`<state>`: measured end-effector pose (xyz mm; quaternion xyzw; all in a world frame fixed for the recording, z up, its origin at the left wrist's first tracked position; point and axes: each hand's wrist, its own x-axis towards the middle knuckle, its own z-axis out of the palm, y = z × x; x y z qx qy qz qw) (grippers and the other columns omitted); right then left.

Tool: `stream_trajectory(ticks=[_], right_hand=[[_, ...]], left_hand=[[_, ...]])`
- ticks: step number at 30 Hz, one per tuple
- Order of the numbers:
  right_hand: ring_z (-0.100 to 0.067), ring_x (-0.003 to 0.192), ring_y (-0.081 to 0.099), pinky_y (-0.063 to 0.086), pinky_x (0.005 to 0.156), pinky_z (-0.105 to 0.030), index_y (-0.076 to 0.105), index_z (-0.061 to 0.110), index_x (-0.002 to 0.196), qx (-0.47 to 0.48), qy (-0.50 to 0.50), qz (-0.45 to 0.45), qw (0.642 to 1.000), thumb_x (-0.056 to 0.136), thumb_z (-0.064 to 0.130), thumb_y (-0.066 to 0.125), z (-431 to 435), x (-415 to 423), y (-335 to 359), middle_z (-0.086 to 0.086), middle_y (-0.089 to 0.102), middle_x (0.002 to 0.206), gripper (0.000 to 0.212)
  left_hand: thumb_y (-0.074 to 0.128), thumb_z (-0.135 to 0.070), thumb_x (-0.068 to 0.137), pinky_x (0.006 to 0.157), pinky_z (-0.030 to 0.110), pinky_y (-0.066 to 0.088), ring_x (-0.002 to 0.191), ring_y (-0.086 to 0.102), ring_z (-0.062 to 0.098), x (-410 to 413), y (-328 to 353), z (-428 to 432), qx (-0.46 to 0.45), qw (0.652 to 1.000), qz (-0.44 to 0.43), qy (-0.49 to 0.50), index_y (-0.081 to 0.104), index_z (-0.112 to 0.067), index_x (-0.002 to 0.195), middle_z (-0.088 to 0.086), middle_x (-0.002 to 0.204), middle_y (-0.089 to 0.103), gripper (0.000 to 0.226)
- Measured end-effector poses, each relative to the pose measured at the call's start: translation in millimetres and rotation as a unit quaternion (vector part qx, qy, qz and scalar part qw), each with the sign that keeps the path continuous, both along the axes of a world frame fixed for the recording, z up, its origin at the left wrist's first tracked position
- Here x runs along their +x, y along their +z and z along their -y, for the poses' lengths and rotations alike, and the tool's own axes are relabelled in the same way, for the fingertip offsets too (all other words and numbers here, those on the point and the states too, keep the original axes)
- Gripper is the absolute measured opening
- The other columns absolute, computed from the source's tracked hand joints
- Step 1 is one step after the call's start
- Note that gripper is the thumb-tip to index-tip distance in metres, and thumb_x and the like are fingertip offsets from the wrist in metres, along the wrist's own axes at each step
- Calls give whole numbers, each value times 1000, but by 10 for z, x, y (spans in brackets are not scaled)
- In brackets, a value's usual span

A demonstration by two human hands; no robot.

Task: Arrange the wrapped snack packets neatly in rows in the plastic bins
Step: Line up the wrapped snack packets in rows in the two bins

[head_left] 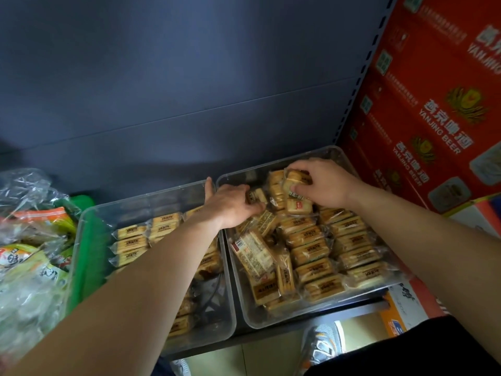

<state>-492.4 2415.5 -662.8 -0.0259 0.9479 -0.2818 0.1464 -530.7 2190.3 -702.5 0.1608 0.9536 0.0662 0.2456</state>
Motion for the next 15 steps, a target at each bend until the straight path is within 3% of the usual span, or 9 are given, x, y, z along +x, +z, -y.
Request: stream_trajectory(ticks=[5,9,15], right_hand=[[-17,106,61,50,97,-40,62,26,133,-12,1,-1,1000,95,31,68,17,-40,-4,4,64,114,39],[-13,96,65,54,91,-39,65,27,127,-26,1,3,1000,93,30,70,28,-70,-11,8,70,105,34],[-12,97,65,53,87,-32,65,26,129,-40,-8,-14,999,93,29,71,47,-92,-5,8,69,109,37]], left_hand=[[34,-80,91,119,60,-16,148,33,24,-18,-15,-6,-29,999,-8,-25,44,-32,149,-2,148,53,76],[41,-80,88,118,58,-16,143,35,24,16,-33,35,-9,999,-15,-28,48,-36,146,-1,138,50,73],[56,-67,91,120,50,-22,131,51,15,146,7,56,72,997,8,3,47,-45,128,-7,138,44,44]])
